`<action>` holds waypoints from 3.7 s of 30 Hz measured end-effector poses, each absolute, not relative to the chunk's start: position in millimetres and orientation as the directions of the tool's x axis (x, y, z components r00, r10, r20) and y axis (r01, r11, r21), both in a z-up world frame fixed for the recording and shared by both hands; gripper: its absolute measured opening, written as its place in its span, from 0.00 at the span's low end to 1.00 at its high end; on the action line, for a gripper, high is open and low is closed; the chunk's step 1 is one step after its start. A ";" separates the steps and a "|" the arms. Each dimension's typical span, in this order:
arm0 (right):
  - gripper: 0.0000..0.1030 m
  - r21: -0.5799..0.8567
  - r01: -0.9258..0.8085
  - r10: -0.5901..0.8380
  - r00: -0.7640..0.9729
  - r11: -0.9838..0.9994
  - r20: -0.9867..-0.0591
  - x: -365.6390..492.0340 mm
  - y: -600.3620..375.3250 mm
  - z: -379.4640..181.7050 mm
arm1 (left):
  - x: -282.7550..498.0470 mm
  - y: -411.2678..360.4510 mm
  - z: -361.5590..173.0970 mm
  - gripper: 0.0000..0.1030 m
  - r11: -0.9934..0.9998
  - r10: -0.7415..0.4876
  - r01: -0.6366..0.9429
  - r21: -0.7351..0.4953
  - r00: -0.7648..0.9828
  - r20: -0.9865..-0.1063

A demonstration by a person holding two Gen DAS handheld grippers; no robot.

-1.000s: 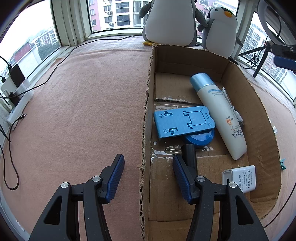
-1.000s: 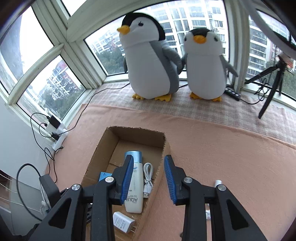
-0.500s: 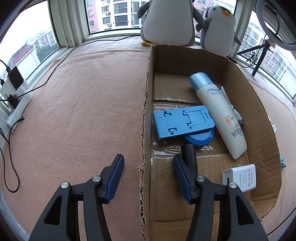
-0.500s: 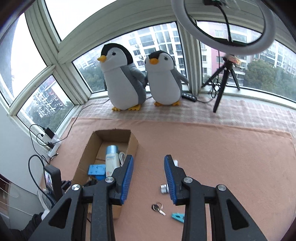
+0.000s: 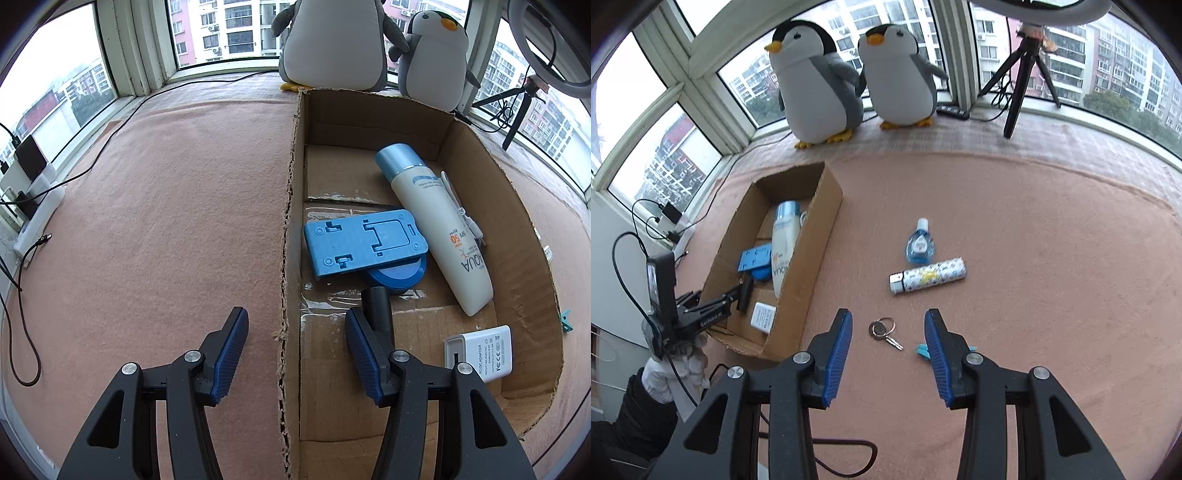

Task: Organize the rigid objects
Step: 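Withdraw the right tool toward the keys and teal clip, then grasp the silver keys with the right gripper and lift them, then carry the keys into the box and open the right gripper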

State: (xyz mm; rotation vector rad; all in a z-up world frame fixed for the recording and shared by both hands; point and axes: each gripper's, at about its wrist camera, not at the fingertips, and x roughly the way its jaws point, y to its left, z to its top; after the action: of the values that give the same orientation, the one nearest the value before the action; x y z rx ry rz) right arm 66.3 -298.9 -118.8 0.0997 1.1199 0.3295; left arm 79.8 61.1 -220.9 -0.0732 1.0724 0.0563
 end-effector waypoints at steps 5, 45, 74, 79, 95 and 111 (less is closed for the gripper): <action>0.36 0.217 -0.247 0.294 0.338 0.944 -0.894 68.9 -278.9 -146.3 | 79.1 61.6 -220.7 0.57 0.996 0.008 -0.085 -0.037 0.478 -0.879; 0.03 0.185 -0.192 0.230 0.251 0.964 -0.940 93.4 -239.9 -198.7 | 77.3 68.0 -223.1 0.57 0.994 -0.019 -0.082 -0.067 0.483 -0.876; 0.02 0.209 -0.312 0.334 0.427 0.927 -0.841 90.0 -213.8 -101.3 | 76.2 69.8 -223.4 0.58 0.993 -0.028 -0.085 -0.080 0.486 -0.874; 0.02 0.251 -0.369 0.398 0.407 0.895 -0.822 86.4 -191.1 -92.0 | 76.4 69.4 -223.3 0.58 0.993 -0.028 -0.084 -0.078 0.485 -0.874; 0.02 0.315 -0.468 0.486 0.309 0.826 -0.817 89.6 -120.0 -110.9 | 77.7 67.9 -221.7 0.58 0.994 -0.025 -0.082 -0.073 0.485 -0.874; 0.02 0.355 -0.449 0.501 0.261 0.820 -0.825 97.2 -113.9 -126.7 | 77.5 69.0 -221.8 0.58 0.994 -0.021 -0.084 -0.071 0.485 -0.874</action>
State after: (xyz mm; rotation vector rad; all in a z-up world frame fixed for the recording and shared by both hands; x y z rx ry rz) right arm 97.2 -113.9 -126.7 0.0526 1.1375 0.6429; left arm 77.5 69.0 -221.8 -0.1088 1.0641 0.0381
